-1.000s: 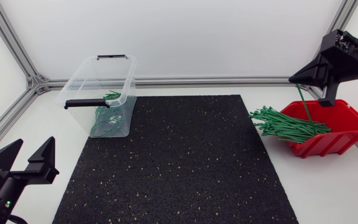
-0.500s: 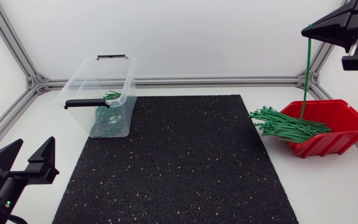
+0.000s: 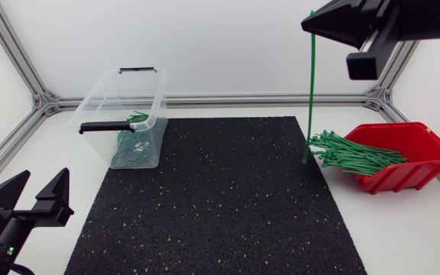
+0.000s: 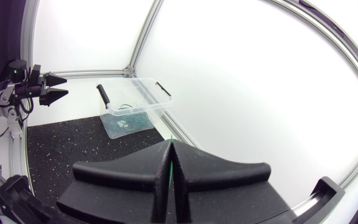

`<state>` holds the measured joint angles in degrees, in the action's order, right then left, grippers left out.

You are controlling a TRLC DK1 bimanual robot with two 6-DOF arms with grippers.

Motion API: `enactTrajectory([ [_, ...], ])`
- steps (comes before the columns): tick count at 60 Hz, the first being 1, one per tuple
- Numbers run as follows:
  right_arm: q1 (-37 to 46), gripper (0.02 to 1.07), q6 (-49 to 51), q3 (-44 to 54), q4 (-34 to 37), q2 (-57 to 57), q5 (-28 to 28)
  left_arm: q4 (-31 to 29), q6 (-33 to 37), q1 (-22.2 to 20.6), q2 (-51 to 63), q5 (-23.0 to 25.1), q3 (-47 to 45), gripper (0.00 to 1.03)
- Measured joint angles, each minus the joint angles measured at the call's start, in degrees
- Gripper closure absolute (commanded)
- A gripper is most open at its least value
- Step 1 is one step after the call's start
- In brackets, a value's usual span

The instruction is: Take a green cable tie from the red box, thread the tail through the head to close it, then place it in the transparent bin on the left.

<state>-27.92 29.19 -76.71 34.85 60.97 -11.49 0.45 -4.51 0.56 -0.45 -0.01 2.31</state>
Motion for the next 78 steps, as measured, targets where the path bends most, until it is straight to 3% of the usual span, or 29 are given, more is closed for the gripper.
enactTrajectory([
  [8, -7.13, 1.01, -5.68, 1.46, -4.35, 1.92, 3.52, 0.0, -0.02, 0.0, 0.0, -0.02, 0.0, 0.04],
  [32, -16.46, 1.01, -18.88, 4.68, -17.18, 8.33, 6.82, 0.0, -0.02, 0.0, 0.0, -0.02, 0.0, 0.04],
  [57, -20.06, 1.01, -31.43, 8.63, -30.47, 17.16, 4.24, 0.0, -0.02, 0.0, 0.0, -0.02, 0.0, 0.04],
  [78, -23.8, 1.01, -34.18, 8.74, -40.11, 23.32, 4.22, 0.0, 0.0, 0.0, 0.0, -0.02, 0.0, 0.04],
])
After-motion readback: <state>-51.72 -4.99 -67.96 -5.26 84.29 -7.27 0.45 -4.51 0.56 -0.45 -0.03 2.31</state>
